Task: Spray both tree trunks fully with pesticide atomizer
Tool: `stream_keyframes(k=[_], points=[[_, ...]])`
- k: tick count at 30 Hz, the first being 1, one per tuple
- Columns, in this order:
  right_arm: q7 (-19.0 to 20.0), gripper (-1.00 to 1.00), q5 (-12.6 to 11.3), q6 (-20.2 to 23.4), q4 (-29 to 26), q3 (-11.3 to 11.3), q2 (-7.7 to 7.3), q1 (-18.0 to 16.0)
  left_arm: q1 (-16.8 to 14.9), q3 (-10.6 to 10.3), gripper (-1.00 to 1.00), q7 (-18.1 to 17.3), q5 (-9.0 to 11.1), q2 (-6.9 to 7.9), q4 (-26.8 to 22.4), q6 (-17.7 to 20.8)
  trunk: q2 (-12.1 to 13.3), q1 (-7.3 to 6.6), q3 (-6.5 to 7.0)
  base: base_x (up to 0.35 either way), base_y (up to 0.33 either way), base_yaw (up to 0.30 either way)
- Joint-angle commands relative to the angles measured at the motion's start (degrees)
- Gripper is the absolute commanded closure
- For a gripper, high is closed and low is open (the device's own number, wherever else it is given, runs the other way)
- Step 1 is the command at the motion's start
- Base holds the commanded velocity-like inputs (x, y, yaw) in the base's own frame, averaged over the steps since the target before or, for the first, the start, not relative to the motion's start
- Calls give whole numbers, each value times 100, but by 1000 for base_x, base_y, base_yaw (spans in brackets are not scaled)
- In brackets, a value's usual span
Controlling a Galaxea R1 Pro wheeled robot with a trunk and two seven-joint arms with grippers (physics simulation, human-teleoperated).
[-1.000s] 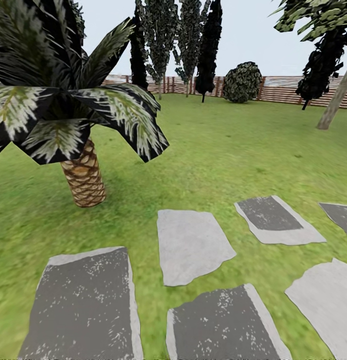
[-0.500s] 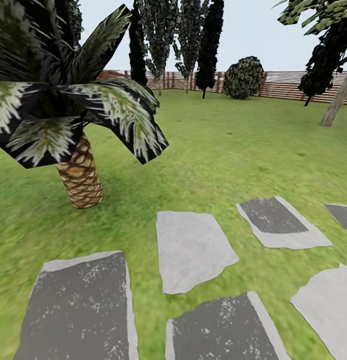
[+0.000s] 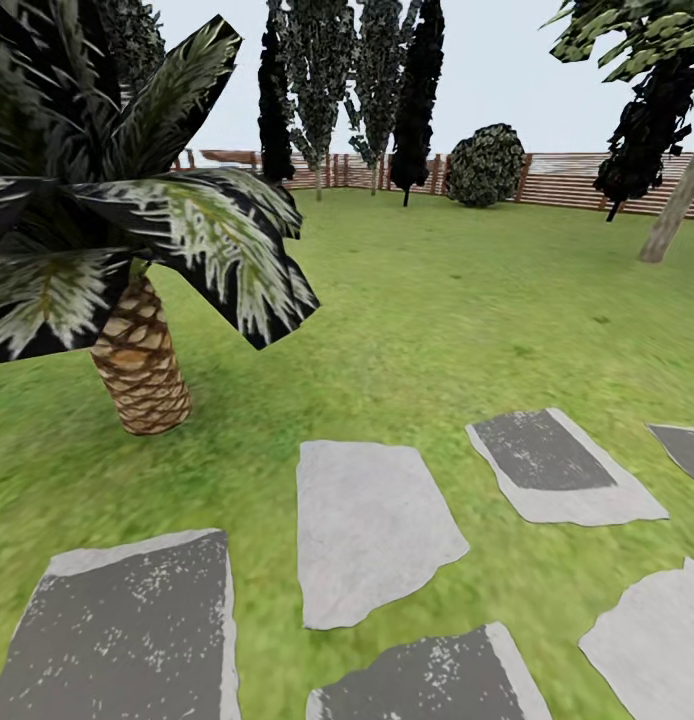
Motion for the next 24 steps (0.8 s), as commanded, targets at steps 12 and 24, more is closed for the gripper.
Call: stream_keyframes(k=[12, 24], points=[[-2, -100, 2, -19, 6, -2, 0, -3, -3, 16, -100, -3, 39, 7, 4, -18, -1, 1, 102, 227, -239, -10], [-2, -100, 2, -19, 6, -2, 0, -3, -3, 17, -100, -3, 47, 15, 12, -18, -1, 1, 182, 281, -205, -72]])
